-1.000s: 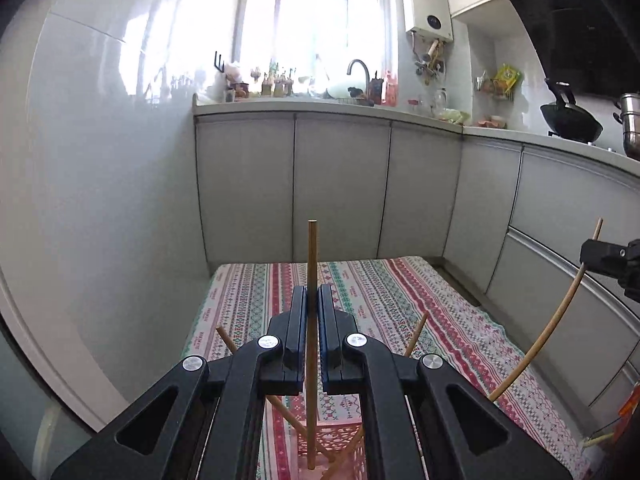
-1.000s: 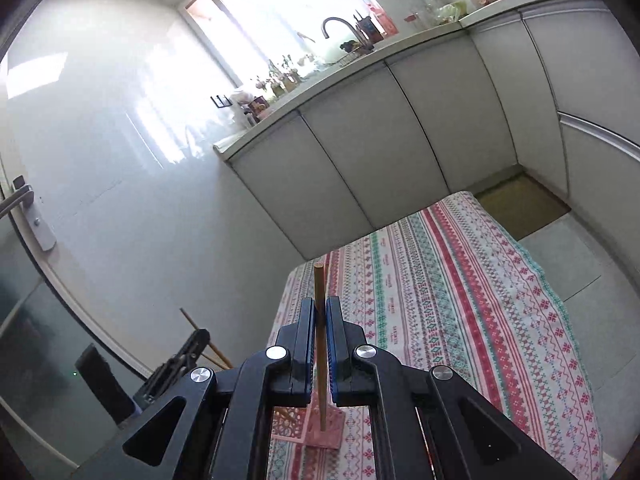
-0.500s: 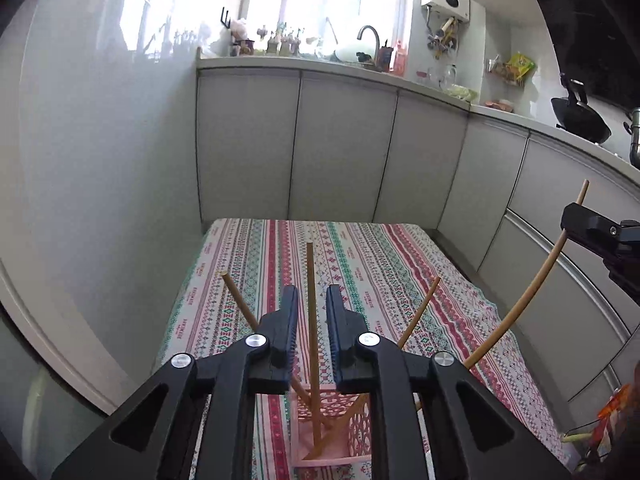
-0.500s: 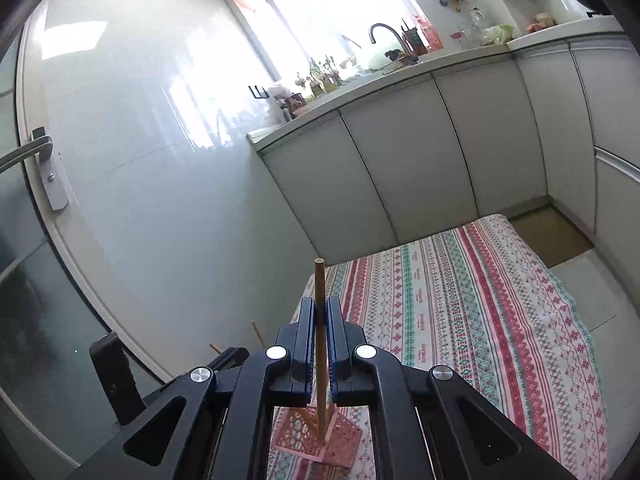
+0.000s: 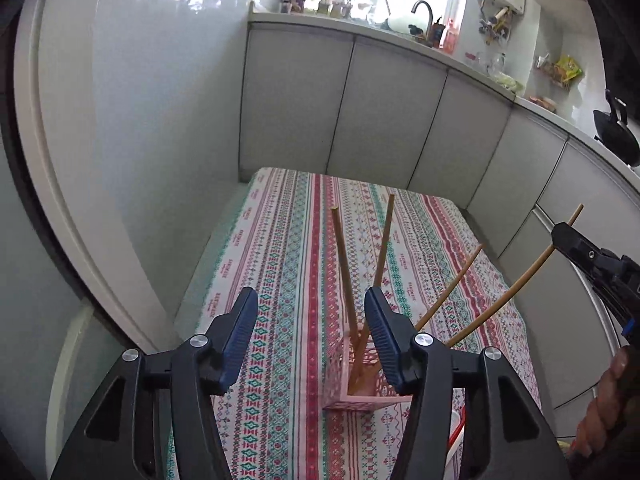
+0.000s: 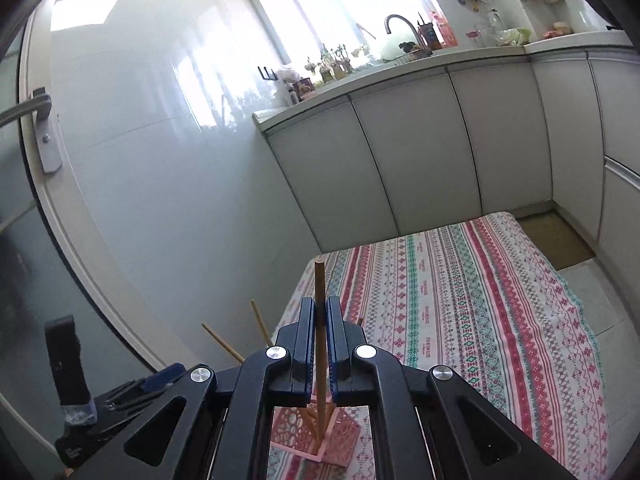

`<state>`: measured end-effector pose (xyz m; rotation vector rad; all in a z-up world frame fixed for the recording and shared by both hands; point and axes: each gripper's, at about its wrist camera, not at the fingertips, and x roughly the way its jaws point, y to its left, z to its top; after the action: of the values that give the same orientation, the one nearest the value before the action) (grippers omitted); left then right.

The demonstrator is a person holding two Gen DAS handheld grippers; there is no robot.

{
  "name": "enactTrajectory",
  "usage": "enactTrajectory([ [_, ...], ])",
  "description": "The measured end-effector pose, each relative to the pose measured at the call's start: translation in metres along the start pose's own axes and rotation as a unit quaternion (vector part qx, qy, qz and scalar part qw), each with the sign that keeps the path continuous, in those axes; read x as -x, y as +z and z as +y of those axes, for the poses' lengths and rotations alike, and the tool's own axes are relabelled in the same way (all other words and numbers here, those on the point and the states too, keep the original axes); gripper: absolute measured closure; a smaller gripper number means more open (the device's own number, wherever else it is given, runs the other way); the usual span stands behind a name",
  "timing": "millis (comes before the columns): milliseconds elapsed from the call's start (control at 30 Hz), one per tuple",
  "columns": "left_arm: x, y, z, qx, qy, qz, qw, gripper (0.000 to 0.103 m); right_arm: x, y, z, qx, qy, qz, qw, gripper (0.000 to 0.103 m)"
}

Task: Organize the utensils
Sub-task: 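Lower both chopsticks into the pink basket and open both tools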

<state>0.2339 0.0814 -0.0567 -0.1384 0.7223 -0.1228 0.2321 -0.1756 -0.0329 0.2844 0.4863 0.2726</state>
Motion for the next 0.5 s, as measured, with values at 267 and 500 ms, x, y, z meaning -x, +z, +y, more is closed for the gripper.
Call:
enactTrajectory([
  [267,-0.001,-0.006,0.004,-0.002,-0.002,0.035,0.9994,0.03,-0.024,-0.023,0.012,0.028,0.01,0.057,0.998,0.096],
  [500,0.003,-0.012,-0.007,-0.021,-0.017,0.066,0.9975,0.025,0.001,-0.014,-0.011,-0.018,0.021,0.061,0.998,0.088],
])
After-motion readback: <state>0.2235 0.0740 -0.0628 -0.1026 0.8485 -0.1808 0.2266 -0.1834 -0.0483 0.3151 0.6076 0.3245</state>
